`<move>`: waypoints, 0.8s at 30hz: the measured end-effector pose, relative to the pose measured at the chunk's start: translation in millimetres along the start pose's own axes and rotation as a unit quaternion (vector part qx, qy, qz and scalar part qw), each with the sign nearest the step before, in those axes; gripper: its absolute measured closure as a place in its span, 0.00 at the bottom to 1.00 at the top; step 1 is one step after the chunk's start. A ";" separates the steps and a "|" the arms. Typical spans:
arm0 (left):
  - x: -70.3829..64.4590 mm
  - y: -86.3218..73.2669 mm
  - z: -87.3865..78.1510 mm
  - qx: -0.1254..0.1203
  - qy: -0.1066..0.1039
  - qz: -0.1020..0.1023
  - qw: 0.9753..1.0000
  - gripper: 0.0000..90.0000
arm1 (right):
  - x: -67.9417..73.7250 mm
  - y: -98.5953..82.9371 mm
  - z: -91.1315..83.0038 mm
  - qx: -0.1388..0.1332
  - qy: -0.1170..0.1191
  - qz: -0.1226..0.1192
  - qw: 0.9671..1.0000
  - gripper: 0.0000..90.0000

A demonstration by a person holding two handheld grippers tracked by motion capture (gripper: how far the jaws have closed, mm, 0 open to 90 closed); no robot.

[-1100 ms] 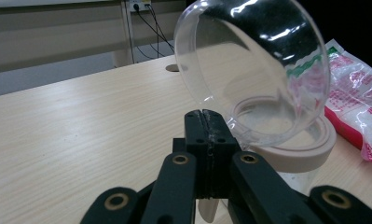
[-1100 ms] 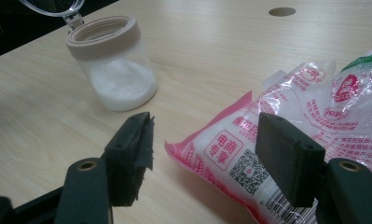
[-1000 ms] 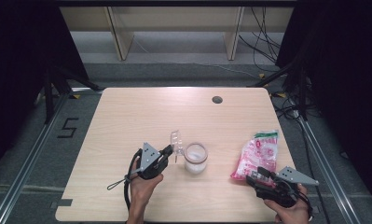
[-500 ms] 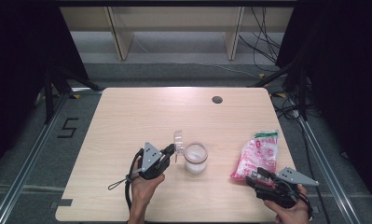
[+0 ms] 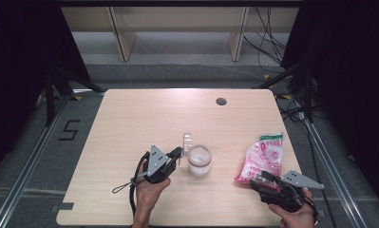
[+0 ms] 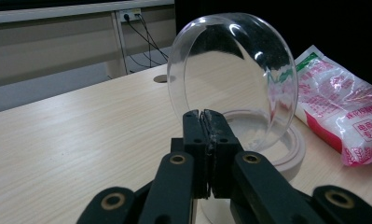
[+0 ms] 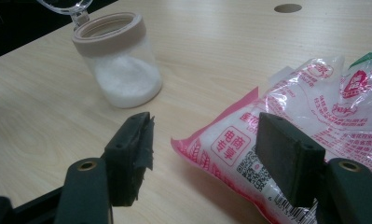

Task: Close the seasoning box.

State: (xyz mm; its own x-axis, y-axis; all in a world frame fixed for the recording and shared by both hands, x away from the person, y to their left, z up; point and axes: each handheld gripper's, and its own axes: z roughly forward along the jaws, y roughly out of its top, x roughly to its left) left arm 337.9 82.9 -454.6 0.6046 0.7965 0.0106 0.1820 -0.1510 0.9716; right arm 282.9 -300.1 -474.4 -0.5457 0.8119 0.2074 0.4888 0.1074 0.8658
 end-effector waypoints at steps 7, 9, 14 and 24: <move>-5.7 2.2 3.3 0.000 -0.012 0.007 1.000 0.96 | -1.5 0.0 1.0 -0.005 0.000 -0.013 1.000 0.41; -6.8 2.3 3.8 0.002 -0.013 0.009 1.000 0.96 | -1.5 0.0 1.4 -0.002 0.005 -0.015 1.000 0.41; -10.2 2.5 2.7 -0.003 -0.025 -0.001 1.000 0.91 | -1.3 -0.1 1.4 -0.002 0.004 -0.015 1.000 0.41; -23.1 2.0 -5.0 -0.007 -0.073 -0.022 0.997 0.74 | -0.5 -0.6 2.1 -0.001 0.008 -0.010 1.000 0.41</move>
State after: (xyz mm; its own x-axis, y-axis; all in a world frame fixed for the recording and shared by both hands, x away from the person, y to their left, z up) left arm 320.4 67.1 -451.7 0.7029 0.7083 -0.0652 0.1996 -0.1085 0.9738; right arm 284.3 -299.4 -476.0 -0.5657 0.8006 0.1977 0.4760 0.1212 0.8710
